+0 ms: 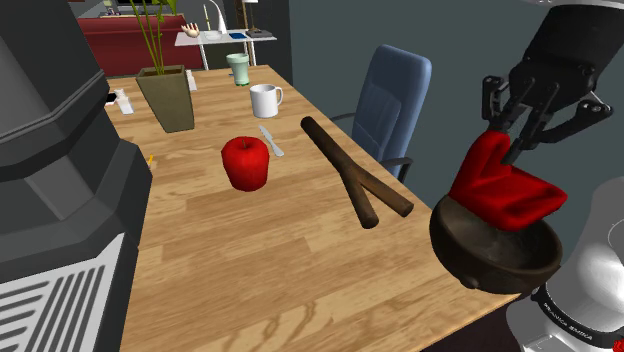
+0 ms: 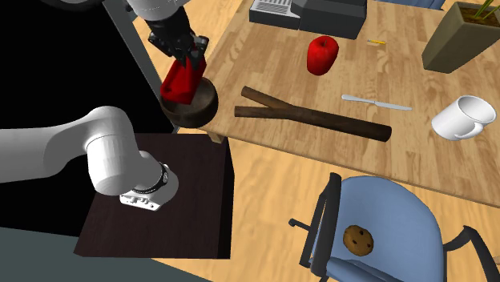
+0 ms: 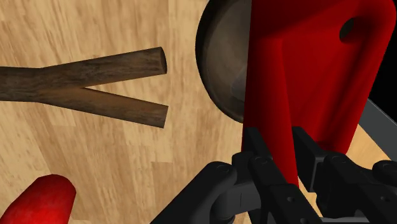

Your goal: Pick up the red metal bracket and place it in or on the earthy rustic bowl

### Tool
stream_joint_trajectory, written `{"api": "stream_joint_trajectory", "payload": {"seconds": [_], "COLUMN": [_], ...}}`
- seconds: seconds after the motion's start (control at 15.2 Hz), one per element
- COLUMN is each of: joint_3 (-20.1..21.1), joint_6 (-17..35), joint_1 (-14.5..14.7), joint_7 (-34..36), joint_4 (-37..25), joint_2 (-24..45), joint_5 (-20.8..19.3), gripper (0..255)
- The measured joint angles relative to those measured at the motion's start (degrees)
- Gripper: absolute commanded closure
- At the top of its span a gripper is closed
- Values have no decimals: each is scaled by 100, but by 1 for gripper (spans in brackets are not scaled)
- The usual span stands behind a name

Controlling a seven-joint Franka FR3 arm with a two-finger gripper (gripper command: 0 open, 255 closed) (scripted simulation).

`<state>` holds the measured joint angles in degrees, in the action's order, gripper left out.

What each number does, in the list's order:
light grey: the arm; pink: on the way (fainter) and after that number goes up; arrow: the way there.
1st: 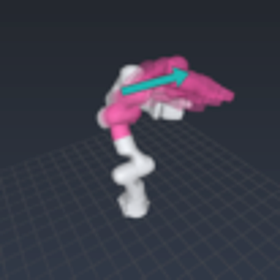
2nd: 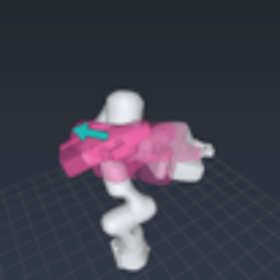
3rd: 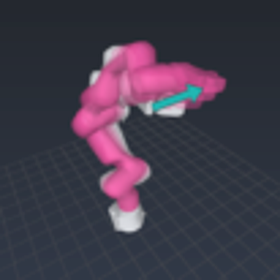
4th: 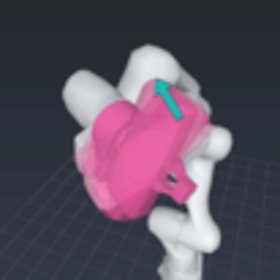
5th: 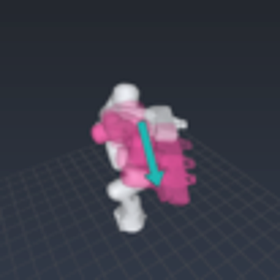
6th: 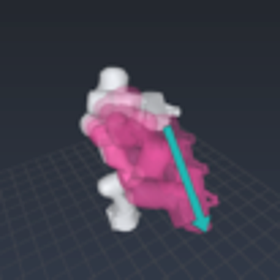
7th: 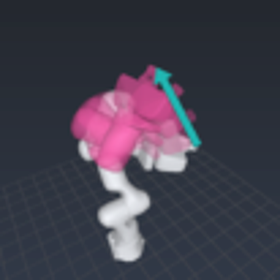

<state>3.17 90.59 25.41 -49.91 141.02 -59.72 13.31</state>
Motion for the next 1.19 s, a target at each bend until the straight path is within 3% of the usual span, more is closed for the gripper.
{"api": "stream_joint_trajectory", "payload": {"seconds": [0.73,1.12,1.19], "joint_3": [53,71,74], "joint_6": [631,695,691], "joint_1": [9,15,16], "joint_7": [-126,-129,-127], "joint_4": [967,1058,1062], "joint_2": [-377,-404,-402], "joint_5": [77,92,92], "gripper": [255,255,0]}}
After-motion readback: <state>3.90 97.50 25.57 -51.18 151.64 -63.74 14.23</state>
